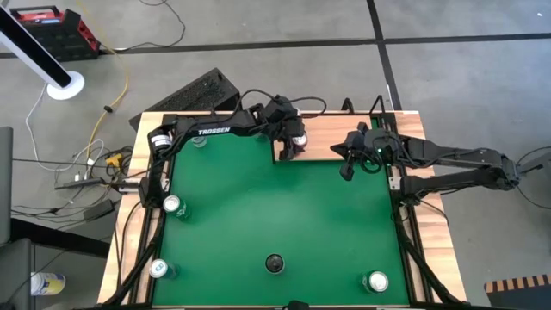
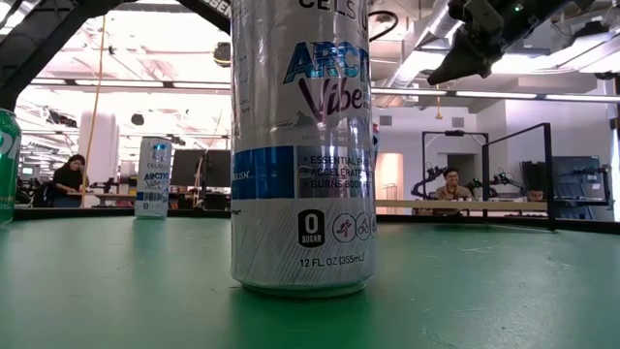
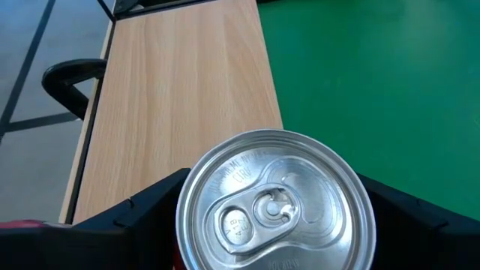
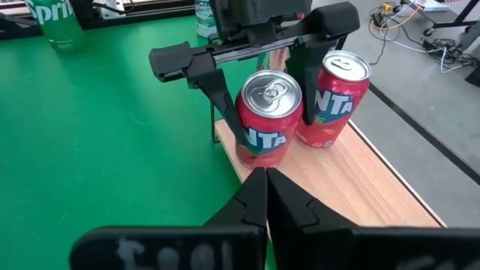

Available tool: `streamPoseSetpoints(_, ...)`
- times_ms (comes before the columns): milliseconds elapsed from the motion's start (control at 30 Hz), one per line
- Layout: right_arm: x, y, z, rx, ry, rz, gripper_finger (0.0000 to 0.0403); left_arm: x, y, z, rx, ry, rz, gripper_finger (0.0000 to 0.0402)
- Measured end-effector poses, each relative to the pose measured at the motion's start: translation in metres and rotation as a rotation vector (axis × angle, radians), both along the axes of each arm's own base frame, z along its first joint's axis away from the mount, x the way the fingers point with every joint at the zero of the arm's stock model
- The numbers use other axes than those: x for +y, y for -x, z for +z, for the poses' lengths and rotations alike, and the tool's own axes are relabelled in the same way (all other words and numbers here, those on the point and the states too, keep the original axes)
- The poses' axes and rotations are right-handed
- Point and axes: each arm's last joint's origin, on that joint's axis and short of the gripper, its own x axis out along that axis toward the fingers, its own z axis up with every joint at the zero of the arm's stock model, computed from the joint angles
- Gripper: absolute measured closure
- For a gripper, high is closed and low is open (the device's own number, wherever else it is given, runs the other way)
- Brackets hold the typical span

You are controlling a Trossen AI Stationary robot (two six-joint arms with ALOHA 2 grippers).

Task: Place canned beverage on shelf
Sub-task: Put the red soda can on the shelf aligned with the other red soda can

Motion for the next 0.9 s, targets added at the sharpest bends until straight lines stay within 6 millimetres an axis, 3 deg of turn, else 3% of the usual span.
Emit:
streamPoseSetpoints(667, 0.0, 0.0, 0.0, -0.002, -0.007, -0.004, 0.0377, -0.007, -0.002, 0.004, 0.006, -0.059, -0.014, 0.0078)
streamPoseSetpoints(900, 0.0, -0.003, -0.002, 0.001, -0.017, -0.007, 0.0376, -0.011, -0.007, 0.033, -0.007, -0.098, -0.036, 0.0078)
